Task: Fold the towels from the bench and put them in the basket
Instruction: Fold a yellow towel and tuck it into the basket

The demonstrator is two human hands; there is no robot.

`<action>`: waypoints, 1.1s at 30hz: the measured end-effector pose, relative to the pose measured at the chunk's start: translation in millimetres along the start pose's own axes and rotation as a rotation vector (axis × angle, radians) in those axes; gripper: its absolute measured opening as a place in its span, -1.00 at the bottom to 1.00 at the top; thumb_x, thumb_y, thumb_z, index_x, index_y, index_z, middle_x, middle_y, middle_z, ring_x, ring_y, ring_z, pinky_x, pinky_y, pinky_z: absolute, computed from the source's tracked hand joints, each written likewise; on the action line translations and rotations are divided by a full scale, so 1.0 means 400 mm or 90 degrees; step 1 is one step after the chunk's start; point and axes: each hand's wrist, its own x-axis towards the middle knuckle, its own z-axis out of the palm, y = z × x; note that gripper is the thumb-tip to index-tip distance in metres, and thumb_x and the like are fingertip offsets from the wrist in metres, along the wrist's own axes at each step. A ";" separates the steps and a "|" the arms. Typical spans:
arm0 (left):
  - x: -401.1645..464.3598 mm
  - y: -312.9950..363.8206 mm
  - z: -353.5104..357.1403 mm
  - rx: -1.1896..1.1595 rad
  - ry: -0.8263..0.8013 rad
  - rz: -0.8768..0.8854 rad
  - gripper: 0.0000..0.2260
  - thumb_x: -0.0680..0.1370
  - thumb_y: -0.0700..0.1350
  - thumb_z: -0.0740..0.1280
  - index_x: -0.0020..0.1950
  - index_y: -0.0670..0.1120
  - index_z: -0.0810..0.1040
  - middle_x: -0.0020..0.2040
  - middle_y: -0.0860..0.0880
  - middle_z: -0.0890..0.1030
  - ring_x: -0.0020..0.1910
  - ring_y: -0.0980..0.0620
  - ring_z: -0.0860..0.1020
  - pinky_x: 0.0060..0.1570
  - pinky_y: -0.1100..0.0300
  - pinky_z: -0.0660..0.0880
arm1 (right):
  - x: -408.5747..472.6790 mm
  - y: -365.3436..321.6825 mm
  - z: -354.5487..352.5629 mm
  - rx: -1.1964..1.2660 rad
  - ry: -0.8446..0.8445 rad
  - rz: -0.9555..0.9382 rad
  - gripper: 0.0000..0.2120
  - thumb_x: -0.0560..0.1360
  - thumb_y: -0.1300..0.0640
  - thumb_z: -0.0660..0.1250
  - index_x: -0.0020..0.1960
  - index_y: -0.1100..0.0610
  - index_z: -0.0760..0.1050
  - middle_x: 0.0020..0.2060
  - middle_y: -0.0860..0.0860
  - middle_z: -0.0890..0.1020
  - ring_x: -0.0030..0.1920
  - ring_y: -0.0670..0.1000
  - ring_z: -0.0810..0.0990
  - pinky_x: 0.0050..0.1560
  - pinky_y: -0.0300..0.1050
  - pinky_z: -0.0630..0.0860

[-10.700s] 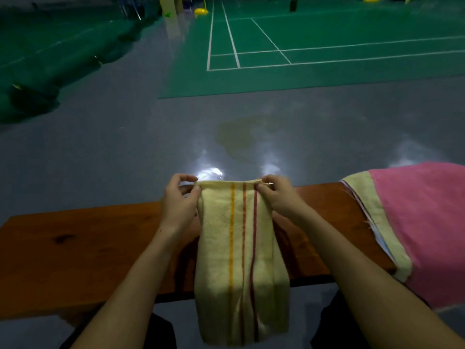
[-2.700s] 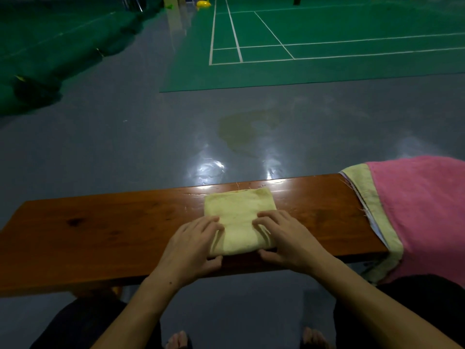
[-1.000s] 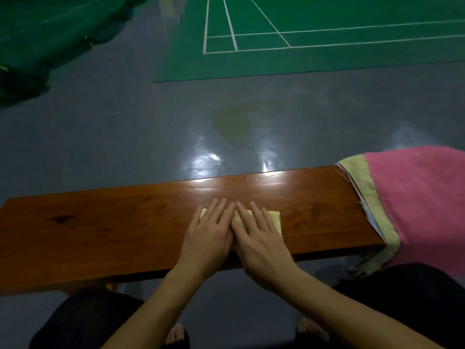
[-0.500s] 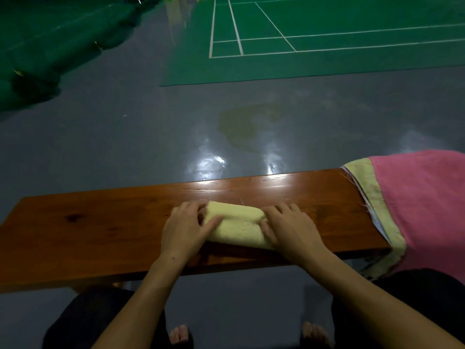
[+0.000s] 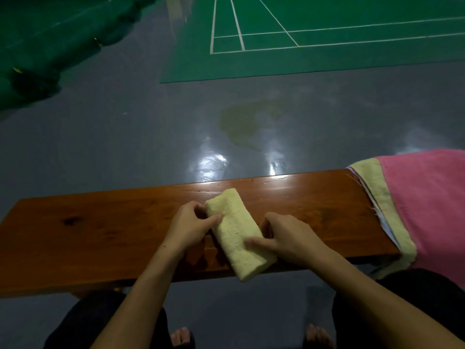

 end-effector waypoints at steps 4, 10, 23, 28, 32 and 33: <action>0.003 0.013 0.005 -0.249 0.022 -0.013 -0.77 0.52 -0.27 0.53 0.08 -0.25 0.54 0.01 -0.20 0.70 -0.01 -0.20 0.71 -0.24 0.04 0.67 | 0.036 -0.011 0.008 0.101 0.029 -0.030 -0.33 0.37 -0.62 0.28 0.03 -0.03 0.54 -0.07 -0.12 0.60 -0.05 -0.03 0.57 -0.04 0.05 0.62; 0.007 0.034 -0.040 -0.459 0.080 0.050 -0.79 0.55 -0.32 0.47 0.14 -0.21 0.53 0.04 -0.21 0.72 0.03 -0.13 0.72 -0.15 0.01 0.68 | 0.100 -0.058 0.029 0.318 -0.026 -0.060 -0.36 0.32 -0.53 0.47 0.23 -0.17 0.53 0.10 -0.17 0.65 0.15 -0.07 0.62 0.13 0.04 0.65; -0.089 0.035 -0.192 -0.667 0.007 0.089 -0.57 0.51 -0.13 0.50 0.35 -0.15 0.51 0.17 -0.17 0.71 0.11 -0.16 0.70 0.07 -0.13 0.67 | 0.076 -0.243 0.051 0.619 -0.090 -0.167 -0.29 0.46 0.05 0.62 0.50 -0.09 0.36 0.27 -0.06 0.64 0.24 0.00 0.66 0.14 0.08 0.69; -0.163 -0.012 -0.302 -0.698 0.075 0.119 -0.59 0.51 -0.12 0.52 0.32 -0.14 0.52 0.15 -0.18 0.67 0.05 -0.13 0.68 -0.11 0.01 0.66 | 0.036 -0.346 0.059 0.640 -0.077 -0.195 -0.70 0.55 0.18 0.51 0.27 0.12 0.62 0.13 0.09 0.73 0.14 0.15 0.71 0.15 0.19 0.68; -0.251 -0.055 -0.424 -0.701 0.108 0.138 -0.52 0.53 -0.11 0.47 0.41 -0.18 0.48 0.21 -0.21 0.67 0.13 -0.18 0.66 0.04 -0.14 0.62 | 0.042 -0.485 0.066 0.630 -0.096 -0.263 -0.46 0.44 0.10 0.56 0.39 0.04 0.51 0.21 0.03 0.69 0.22 0.09 0.68 0.15 0.12 0.67; -0.277 -0.064 -0.457 -0.696 0.119 0.142 -0.51 0.52 -0.11 0.47 0.41 -0.19 0.47 0.23 -0.25 0.66 0.15 -0.21 0.65 0.10 -0.19 0.61 | 0.042 -0.528 0.070 0.640 -0.128 -0.279 -0.39 0.42 0.11 0.57 0.43 0.04 0.47 0.24 0.02 0.68 0.25 0.09 0.66 0.14 0.07 0.66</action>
